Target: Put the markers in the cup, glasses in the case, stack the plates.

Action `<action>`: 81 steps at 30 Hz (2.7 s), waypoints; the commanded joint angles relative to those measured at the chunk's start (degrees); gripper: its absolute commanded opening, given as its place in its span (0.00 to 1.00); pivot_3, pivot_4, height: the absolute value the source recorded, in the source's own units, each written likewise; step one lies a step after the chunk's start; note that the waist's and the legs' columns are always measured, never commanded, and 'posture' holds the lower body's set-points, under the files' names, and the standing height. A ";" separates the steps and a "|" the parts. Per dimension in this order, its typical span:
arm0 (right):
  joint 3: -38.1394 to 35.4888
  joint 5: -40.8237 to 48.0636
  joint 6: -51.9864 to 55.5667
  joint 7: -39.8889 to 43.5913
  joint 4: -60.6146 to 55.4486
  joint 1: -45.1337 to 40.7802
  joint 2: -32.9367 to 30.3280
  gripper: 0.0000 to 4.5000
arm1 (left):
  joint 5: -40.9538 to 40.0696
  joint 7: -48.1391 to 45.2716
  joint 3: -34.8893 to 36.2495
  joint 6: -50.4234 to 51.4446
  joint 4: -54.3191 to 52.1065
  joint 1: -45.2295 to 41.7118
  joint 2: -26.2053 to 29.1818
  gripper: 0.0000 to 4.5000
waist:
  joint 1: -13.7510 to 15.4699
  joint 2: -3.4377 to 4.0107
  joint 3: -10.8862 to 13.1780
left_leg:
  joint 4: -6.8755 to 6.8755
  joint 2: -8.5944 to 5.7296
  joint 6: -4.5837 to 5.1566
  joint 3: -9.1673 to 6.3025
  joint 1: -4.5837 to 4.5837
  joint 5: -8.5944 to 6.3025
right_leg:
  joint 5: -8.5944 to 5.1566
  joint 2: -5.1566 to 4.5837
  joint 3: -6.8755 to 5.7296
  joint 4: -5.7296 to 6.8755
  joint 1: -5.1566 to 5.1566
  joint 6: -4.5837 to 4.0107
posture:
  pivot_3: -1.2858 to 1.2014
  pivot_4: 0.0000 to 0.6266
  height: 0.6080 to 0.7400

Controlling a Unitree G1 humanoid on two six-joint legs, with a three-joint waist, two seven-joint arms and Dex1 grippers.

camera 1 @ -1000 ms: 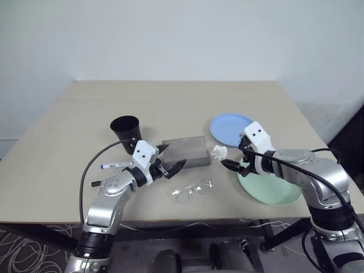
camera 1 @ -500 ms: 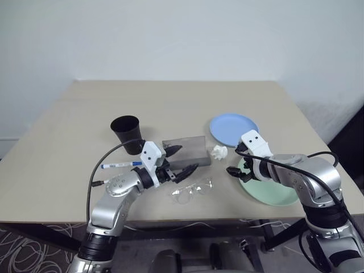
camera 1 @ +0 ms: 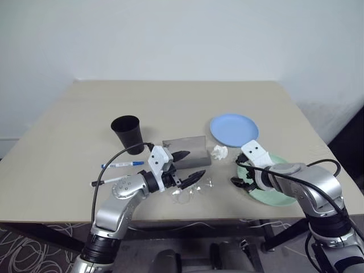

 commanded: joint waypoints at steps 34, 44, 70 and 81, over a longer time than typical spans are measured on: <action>2.30 0.58 -2.35 0.32 -4.49 3.50 -6.03 0.26 | 0.87 0.16 0.40 -0.79 -0.20 -1.27 0.74 1.00 | 0.01 -0.03 0.03 | 0.00 0.03 -0.04 -0.24 -0.29 -0.02 | -0.01 -0.07 -0.41 -0.27 -0.08 0.00 | 0.52 0.00 1.00; 2.51 -1.09 -4.50 -1.21 -3.31 4.28 -7.44 0.00 | 0.98 0.30 0.48 -0.95 -0.20 -1.21 0.72 1.00 | -0.01 -0.06 0.04 | 0.01 0.17 -0.04 -0.17 -0.29 -0.02 | 0.00 -0.11 -0.63 -0.48 -0.06 0.01 | 0.52 0.00 1.00; 11.56 -17.54 -54.14 10.88 26.29 -8.10 -11.63 0.00 | 1.21 0.53 0.54 -1.83 1.25 -1.93 0.42 1.00 | -0.04 -0.04 0.03 | 0.01 0.14 0.34 -0.28 -0.66 -0.13 | 0.02 -0.07 -0.79 -0.77 -0.14 0.02 | 0.52 0.00 1.00; 12.98 -24.70 -82.32 19.24 62.07 -21.89 -0.26 0.00 | 1.27 1.60 0.87 -1.94 0.82 -1.68 0.49 1.00 | -0.01 -0.05 0.02 | 0.22 -0.11 0.44 -0.21 -0.54 -0.12 | 0.11 0.00 -0.21 -0.14 -0.17 0.12 | 0.52 0.00 1.00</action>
